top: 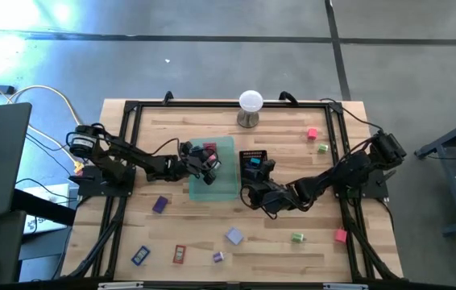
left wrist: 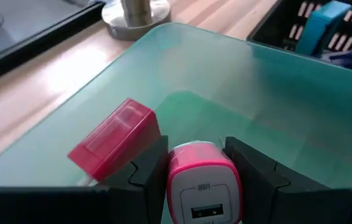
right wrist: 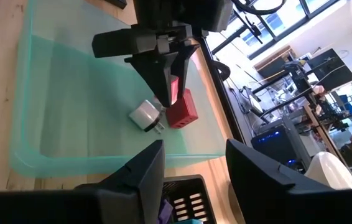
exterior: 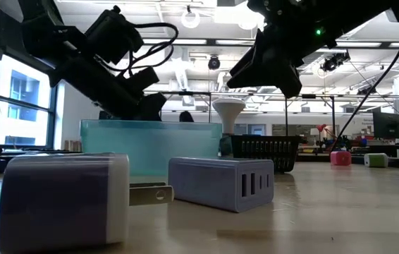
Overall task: Pick & Place Office items
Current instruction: Put the pink and white charger adapter into the blue bin, then put the black digital clock into the black bin
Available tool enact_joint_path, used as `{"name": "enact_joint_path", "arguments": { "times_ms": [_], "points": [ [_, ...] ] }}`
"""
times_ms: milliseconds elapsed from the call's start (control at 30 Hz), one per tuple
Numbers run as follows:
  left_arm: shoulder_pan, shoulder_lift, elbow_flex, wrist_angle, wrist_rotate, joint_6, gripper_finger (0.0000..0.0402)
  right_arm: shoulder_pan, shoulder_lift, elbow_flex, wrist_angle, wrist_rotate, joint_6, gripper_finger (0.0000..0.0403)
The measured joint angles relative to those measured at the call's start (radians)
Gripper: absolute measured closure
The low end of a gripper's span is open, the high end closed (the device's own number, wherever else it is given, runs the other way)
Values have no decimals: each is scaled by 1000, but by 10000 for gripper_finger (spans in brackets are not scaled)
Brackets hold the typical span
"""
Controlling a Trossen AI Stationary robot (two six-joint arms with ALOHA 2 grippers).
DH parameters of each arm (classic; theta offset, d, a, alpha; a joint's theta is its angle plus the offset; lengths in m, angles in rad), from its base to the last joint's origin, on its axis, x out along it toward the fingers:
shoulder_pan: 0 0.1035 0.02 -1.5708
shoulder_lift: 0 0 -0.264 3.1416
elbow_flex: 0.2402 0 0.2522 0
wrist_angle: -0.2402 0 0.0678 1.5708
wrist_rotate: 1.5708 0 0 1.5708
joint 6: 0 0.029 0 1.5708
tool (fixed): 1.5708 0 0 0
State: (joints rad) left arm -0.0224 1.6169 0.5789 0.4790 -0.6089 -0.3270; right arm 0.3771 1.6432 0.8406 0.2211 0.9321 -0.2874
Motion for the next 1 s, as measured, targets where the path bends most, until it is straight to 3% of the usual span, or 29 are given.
{"name": "enact_joint_path", "arguments": {
  "times_ms": [233,733,1000],
  "points": [
    [3,0,0,0,10,30,253,0,0,0,0,0,2,243],
    [6,-7,1,3,9,145,157,0,0,0,0,-2,6,243],
    [2,-153,4,-63,26,193,132,0,0,0,-2,-24,7,243]
  ]
}}
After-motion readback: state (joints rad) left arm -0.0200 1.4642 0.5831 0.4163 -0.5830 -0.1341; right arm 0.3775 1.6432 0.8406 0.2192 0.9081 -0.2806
